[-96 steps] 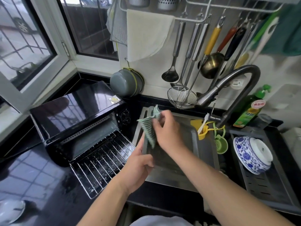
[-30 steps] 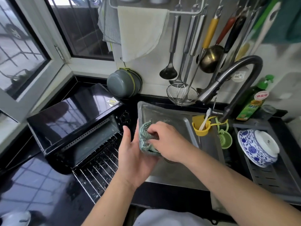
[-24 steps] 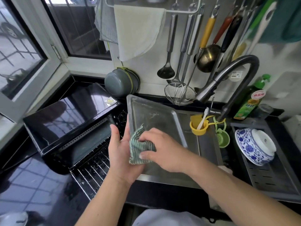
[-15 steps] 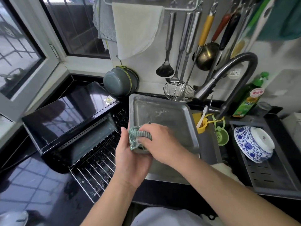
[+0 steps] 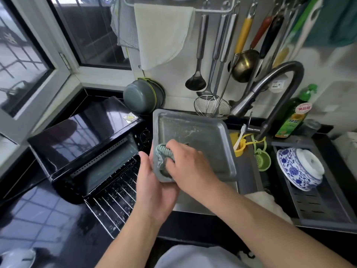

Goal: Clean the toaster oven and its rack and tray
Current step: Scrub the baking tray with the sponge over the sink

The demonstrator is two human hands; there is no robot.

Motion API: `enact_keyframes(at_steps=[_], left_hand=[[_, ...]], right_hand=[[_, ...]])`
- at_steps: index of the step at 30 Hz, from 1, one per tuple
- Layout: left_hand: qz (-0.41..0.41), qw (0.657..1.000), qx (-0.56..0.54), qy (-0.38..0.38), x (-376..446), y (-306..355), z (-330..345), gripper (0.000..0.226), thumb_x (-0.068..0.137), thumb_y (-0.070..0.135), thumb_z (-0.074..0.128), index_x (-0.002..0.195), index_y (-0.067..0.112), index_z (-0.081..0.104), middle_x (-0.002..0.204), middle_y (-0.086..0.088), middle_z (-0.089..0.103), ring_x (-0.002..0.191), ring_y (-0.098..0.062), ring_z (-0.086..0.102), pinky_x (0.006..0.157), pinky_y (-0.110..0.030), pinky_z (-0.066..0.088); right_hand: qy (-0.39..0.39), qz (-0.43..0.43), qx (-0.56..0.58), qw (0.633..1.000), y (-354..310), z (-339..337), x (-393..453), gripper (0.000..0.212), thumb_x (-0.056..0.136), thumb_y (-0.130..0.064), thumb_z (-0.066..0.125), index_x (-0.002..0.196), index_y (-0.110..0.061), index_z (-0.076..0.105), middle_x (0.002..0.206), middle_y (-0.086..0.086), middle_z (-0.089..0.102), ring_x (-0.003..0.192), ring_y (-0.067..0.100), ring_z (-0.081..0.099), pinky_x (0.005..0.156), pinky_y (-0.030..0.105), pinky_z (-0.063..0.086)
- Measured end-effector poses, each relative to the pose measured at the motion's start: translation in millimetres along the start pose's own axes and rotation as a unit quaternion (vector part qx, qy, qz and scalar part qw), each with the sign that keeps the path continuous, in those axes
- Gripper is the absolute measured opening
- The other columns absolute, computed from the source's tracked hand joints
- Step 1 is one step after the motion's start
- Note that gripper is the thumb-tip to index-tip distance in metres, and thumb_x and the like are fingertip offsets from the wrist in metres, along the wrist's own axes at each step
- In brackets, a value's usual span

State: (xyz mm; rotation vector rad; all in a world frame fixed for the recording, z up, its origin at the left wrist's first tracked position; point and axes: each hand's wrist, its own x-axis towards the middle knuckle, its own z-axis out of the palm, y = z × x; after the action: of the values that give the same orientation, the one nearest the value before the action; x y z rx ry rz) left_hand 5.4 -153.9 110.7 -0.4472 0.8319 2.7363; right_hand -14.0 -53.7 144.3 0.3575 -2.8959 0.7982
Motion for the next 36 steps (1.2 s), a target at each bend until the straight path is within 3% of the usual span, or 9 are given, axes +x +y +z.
enact_keyframes(at_steps=[7,10,13,17,20,24,29,33,36], left_hand=[[0.021,1.0,-0.007,0.0,-7.6,3.0,-1.8,0.072,0.098,0.07,0.034,0.145,0.022,0.058,0.143,-0.013,0.057,0.136,-0.031,0.052,0.124,-0.053,0.026],[0.0,0.998,0.037,-0.045,-14.0,-10.9,5.7,0.068,0.101,0.067,0.032,0.143,0.021,0.06,0.144,-0.015,0.061,0.135,-0.034,0.055,0.119,-0.058,0.033],[0.042,0.984,0.141,-0.105,-20.3,-16.6,9.0,0.043,0.108,0.035,0.045,0.151,0.031,0.05,0.148,-0.014,0.057,0.127,-0.035,0.056,0.106,-0.062,0.038],[0.071,0.986,0.13,-0.078,-12.0,5.4,-2.7,0.041,0.109,0.022,0.041,0.147,0.03,0.055,0.148,-0.019,0.056,0.123,-0.037,0.054,0.107,-0.059,0.038],[0.053,0.99,0.116,-0.061,-9.1,9.4,-9.5,0.041,0.111,0.032,0.034,0.144,0.031,0.058,0.146,-0.017,0.059,0.12,-0.031,0.06,0.1,-0.047,0.047],[0.037,0.983,0.164,-0.073,-18.5,-7.2,-1.0,0.041,0.11,0.034,0.037,0.146,0.035,0.055,0.144,-0.008,0.062,0.128,-0.033,0.061,0.107,-0.062,0.044],[0.07,0.978,0.186,-0.071,-20.5,4.6,-7.2,0.041,0.109,0.037,0.037,0.145,0.037,0.056,0.144,-0.005,0.062,0.133,-0.033,0.058,0.111,-0.064,0.042],[0.08,0.983,0.156,-0.056,-20.3,13.2,-16.5,0.042,0.11,0.037,0.034,0.148,0.039,0.052,0.147,-0.002,0.06,0.137,-0.035,0.054,0.114,-0.067,0.037],[0.071,0.977,0.189,-0.068,-25.8,6.1,-8.9,0.043,0.106,0.038,0.039,0.147,0.038,0.053,0.146,-0.006,0.061,0.135,-0.036,0.055,0.11,-0.068,0.04]], right_hand=[[-0.144,0.008,0.138,0.98,2.5,-6.8,-13.0,0.015,0.089,-0.04,0.066,0.09,-0.028,0.057,0.104,-0.008,0.048,0.107,0.013,0.044,0.093,0.033,0.04],[-0.024,0.042,0.077,0.996,2.7,1.4,2.8,0.021,0.095,-0.039,0.059,0.095,-0.017,0.059,0.107,0.0,0.051,0.106,0.019,0.045,0.084,0.031,0.034],[0.08,0.078,0.015,0.994,17.5,0.6,28.1,0.021,0.097,-0.029,0.056,0.109,-0.014,0.064,0.113,0.007,0.055,0.107,0.028,0.048,0.092,0.038,0.04],[-0.032,-0.046,0.023,0.998,29.5,-5.9,-6.4,0.029,0.09,-0.004,0.06,0.115,-0.015,0.071,0.124,-0.001,0.056,0.116,0.021,0.047,0.105,0.026,0.032],[-0.094,-0.109,0.02,0.989,27.2,-0.5,-34.0,0.034,0.096,-0.012,0.057,0.129,-0.019,0.063,0.136,-0.006,0.047,0.127,0.014,0.039,0.11,0.024,0.03],[-0.027,-0.057,-0.076,0.995,43.8,4.5,20.3,0.042,0.1,-0.024,0.05,0.142,-0.019,0.05,0.144,0.005,0.043,0.129,0.03,0.04,0.109,0.046,0.038],[0.051,0.031,-0.187,0.98,59.6,-7.3,25.8,0.036,0.099,-0.035,0.047,0.133,-0.026,0.055,0.117,0.004,0.051,0.108,0.026,0.047,0.091,0.042,0.041],[0.034,0.13,-0.215,0.967,80.2,-7.5,12.1,0.034,0.098,-0.037,0.046,0.123,-0.019,0.06,0.128,0.005,0.05,0.114,0.026,0.046,0.093,0.04,0.04],[0.075,0.08,-0.126,0.986,66.7,-0.3,21.4,0.033,0.098,-0.031,0.051,0.126,-0.016,0.061,0.128,0.0,0.047,0.118,0.023,0.042,0.103,0.036,0.035]])
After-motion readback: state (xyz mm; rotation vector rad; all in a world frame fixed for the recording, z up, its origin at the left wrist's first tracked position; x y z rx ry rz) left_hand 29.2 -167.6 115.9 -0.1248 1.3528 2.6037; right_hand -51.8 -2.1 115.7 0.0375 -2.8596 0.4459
